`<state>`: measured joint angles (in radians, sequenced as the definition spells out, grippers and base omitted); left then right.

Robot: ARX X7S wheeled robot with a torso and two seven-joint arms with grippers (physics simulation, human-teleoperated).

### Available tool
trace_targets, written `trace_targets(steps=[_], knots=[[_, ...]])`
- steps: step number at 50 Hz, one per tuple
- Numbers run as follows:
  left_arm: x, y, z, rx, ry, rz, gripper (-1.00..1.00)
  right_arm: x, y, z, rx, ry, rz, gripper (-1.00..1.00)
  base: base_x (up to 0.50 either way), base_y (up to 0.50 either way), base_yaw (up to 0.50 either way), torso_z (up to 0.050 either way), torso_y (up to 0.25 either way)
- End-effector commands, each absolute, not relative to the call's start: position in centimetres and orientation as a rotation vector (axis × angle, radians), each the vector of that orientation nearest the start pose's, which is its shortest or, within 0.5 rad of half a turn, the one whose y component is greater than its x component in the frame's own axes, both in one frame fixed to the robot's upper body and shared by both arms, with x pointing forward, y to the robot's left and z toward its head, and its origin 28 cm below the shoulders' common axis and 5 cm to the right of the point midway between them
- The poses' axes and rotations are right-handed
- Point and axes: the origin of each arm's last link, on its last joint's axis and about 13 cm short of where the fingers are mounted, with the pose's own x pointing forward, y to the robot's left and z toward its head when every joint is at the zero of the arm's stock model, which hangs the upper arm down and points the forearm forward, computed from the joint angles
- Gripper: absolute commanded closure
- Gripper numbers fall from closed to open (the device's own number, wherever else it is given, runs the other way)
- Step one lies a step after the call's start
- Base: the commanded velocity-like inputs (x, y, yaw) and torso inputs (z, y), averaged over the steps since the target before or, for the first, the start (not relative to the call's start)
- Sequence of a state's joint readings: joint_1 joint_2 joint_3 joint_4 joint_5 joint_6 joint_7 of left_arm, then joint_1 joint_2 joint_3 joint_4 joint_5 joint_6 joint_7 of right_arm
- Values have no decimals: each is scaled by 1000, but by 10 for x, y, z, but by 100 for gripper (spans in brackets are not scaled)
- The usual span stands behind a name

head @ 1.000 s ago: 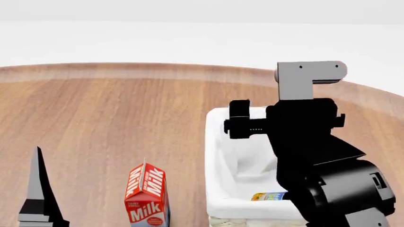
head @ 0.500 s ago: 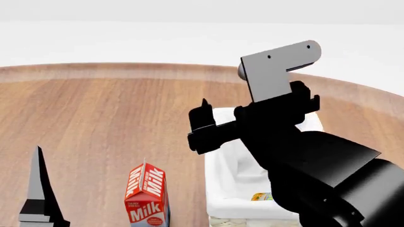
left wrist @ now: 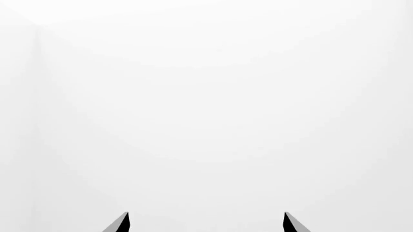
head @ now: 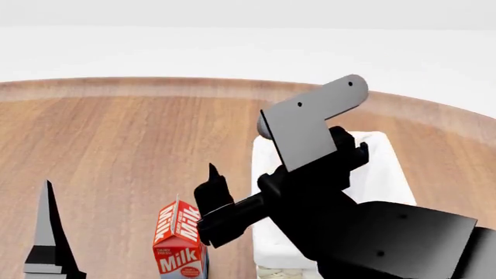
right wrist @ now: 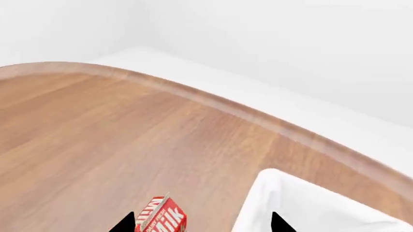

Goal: Pick up the alphabet soup and the tomato sauce, and put them in the basket.

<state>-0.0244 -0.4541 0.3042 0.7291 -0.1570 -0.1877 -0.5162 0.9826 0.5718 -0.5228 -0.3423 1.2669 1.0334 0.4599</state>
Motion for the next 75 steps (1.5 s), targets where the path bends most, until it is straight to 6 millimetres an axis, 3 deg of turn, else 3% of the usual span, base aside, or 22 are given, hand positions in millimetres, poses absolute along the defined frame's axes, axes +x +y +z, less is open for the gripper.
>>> trace_targets(steps=[1,3,6,14,17,20,30,31,32,37,39,54,55,58,62,69,75], knots=[[179,208,143,101,-483,35,-100,241,-92,233,-192,248,592,-100,0,0,0,0,0],[179,208,143,100,-483,34,-100,236,-91,224,-202,251,607,-100,0,0,0,0,0],[178,208,143,97,-485,35,-100,230,-90,234,-199,246,632,-100,0,0,0,0,0],[179,208,144,98,-485,35,-100,220,-91,230,-209,274,665,-100,0,0,0,0,0],[179,207,145,99,-486,33,-100,214,-91,220,-231,283,677,-100,0,0,0,0,0],[179,208,145,99,-485,34,-100,210,-91,225,-235,295,688,-100,0,0,0,0,0],[178,207,146,100,-489,34,-100,196,-92,214,-249,385,716,-100,0,0,0,0,0],[178,207,146,101,-489,34,-100,195,-91,221,-250,401,721,-100,0,0,0,0,0],[178,207,146,101,-488,34,-100,192,-91,212,-256,413,731,-100,0,0,0,0,0],[178,207,146,103,-486,32,-100,187,-90,219,-255,443,755,-100,0,0,0,0,0],[177,207,146,103,-488,33,-100,185,-90,209,-262,455,757,-100,0,0,0,0,0],[178,207,147,105,-491,32,-100,177,-92,205,-280,544,731,-100,0,0,0,0,0],[178,207,147,106,-491,33,-100,174,-92,194,-312,570,719,-100,0,0,0,0,0],[178,207,147,105,-492,35,-100,169,-92,190,-314,591,711,-100,0,0,0,0,0],[178,206,145,102,-490,32,-100,162,-91,194,-298,611,678,-100,0,0,0,0,0],[178,207,145,104,-490,33,-100,143,-87,179,-304,640,664,-100,0,0,0,0,0],[177,207,146,103,-492,35,-100,130,-86,183,-311,679,655,-100,0,0,0,0,0]])
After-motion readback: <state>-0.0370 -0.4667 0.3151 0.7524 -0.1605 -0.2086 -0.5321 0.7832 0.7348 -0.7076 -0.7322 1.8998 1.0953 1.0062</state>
